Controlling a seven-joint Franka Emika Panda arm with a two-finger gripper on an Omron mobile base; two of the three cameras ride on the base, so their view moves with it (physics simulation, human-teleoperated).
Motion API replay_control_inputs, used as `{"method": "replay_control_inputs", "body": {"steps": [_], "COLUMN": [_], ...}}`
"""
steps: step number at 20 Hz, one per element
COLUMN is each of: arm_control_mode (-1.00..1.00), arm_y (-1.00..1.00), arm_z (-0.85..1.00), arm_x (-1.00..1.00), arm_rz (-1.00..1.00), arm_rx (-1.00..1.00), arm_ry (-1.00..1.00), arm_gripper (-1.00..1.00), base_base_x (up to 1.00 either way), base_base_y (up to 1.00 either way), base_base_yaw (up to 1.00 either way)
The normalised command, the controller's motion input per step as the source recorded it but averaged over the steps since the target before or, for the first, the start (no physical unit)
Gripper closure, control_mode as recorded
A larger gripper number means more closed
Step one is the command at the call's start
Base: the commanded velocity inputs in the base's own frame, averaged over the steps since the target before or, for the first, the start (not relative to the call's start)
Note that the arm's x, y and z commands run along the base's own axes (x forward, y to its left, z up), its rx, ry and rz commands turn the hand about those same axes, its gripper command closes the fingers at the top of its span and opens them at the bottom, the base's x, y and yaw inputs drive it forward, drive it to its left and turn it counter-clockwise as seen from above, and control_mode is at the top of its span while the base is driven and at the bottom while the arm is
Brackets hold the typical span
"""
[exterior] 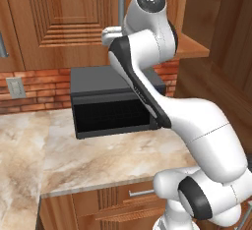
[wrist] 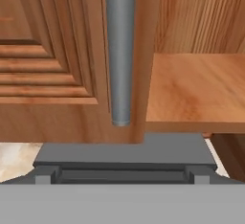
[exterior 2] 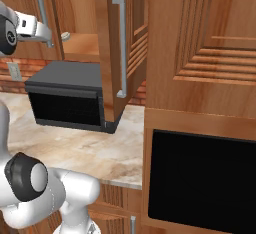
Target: Open the cabinet. Pick the dish brush and place it next to the sink. Then close the cabinet.
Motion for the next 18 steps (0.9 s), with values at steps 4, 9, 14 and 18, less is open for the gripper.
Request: {"method": "replay_control_inputs", "body": {"steps": [4, 9, 14, 18], "arm_control_mode": [-1.00, -1.00, -1.00, -1.00], "arm_y": [0.00, 0.00, 0.00, 0.00], "arm_z": [0.00, 0.00, 0.00, 0.00], "arm_x": [0.61, 0.39, 0.26, 0.20], "arm_rz": [0.00, 0.00, 0.00, 0.00], "arm_rx": [0.00, 0.00, 0.00, 0.00], "arm_ry": [0.00, 0.00, 0.00, 0.00], "arm_gripper": [-1.00, -1.00, -1.00, -1.00], "base_base_x": [0.00, 0.00, 0.00, 0.00], "base_base_y": [0.00, 0.00, 0.00, 0.00], "base_base_yaw": [0.00, 0.00, 0.00, 0.00]}}
